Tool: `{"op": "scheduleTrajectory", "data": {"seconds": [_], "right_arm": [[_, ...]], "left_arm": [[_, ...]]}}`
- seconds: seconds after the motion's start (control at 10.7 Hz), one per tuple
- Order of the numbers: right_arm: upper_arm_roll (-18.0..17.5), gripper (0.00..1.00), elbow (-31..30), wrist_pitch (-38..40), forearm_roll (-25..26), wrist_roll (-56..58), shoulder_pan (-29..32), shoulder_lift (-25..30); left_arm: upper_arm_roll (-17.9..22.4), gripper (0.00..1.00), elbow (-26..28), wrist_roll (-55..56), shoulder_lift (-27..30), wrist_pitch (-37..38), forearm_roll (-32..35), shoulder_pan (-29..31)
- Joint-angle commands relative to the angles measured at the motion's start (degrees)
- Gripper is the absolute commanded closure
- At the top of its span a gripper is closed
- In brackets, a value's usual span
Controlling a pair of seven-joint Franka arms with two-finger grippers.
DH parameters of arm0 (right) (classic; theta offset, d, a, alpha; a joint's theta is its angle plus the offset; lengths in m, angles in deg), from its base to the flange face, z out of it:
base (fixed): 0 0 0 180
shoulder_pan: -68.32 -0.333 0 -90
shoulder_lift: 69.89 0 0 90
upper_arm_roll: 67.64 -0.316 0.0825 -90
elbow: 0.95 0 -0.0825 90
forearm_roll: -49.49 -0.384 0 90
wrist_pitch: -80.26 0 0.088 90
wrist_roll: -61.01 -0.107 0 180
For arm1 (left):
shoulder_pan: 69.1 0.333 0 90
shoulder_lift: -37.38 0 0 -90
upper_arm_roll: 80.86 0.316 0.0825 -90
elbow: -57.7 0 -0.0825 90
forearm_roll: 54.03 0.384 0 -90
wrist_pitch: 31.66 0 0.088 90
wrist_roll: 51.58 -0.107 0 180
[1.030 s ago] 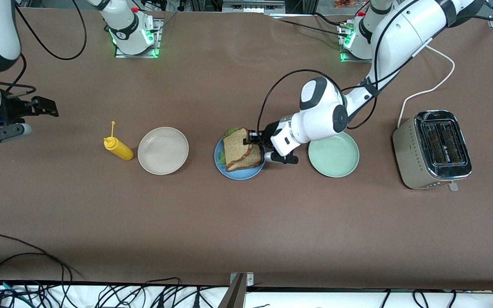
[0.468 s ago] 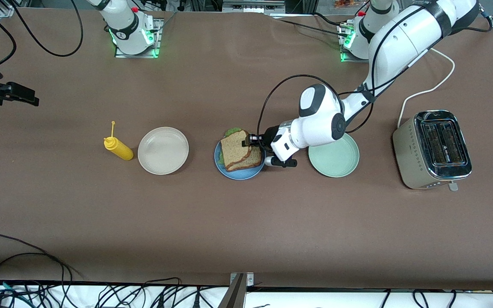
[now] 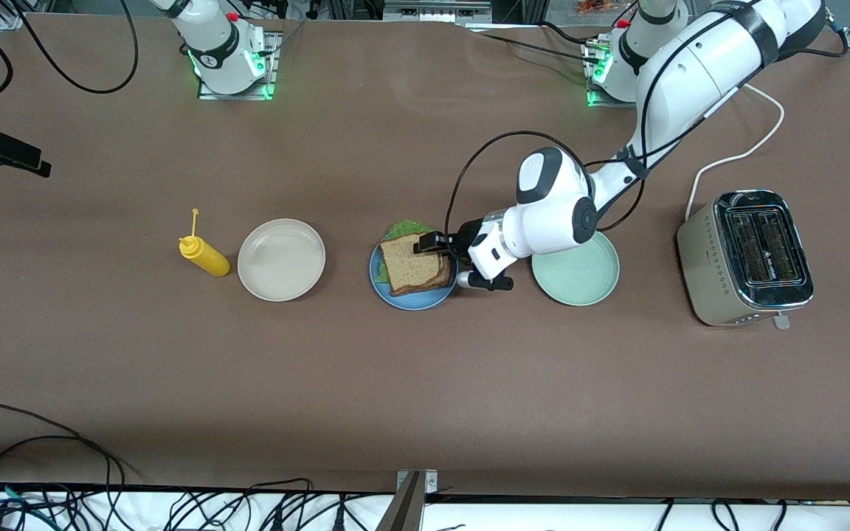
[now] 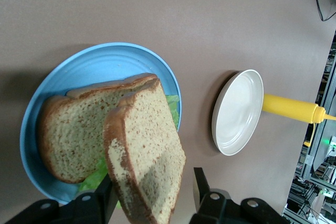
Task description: Make sandwich in blue plate with both arms
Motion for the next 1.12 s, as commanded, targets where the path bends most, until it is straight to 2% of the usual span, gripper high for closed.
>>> {"op": "scheduleTrajectory", "data": {"seconds": [0.0,0.09,0.28,0.47,0.75,0.94,1.03], "right_arm": [[-5.8,0.0,-1.1,0.7,2.0,-5.0,3.4,2.5],[-5.7,0.0,-1.1,0.4,1.2,-4.8,3.5,2.0],[-4.0,0.0,-0.4,0.4,-0.9,-4.5,3.4,1.7],[-4.0,0.0,-0.4,-0.3,-0.5,-4.5,3.2,1.7],[-4.0,0.0,-0.8,-0.3,-0.3,-4.5,2.7,2.0],[-4.1,0.0,-0.3,0.1,-0.2,-4.5,2.7,2.3],[-4.0,0.0,-0.3,0.1,-0.5,-4.5,2.7,2.3]], "left_arm": [[1.6,0.07,0.0,-0.5,4.0,2.5,1.3,-0.4],[3.1,0.0,0.7,-0.6,7.1,4.9,1.3,-1.3],[5.0,0.0,1.9,-0.6,12.1,9.2,1.3,-1.8],[9.3,0.0,2.0,-0.7,19.2,19.0,1.5,-2.7],[15.9,0.0,1.4,-1.1,30.2,32.5,9.2,-3.5],[18.4,0.0,0.6,-2.9,34.7,37.6,17.9,-3.6],[20.8,0.0,0.5,-5.2,37.0,39.8,18.4,-4.3]]}}
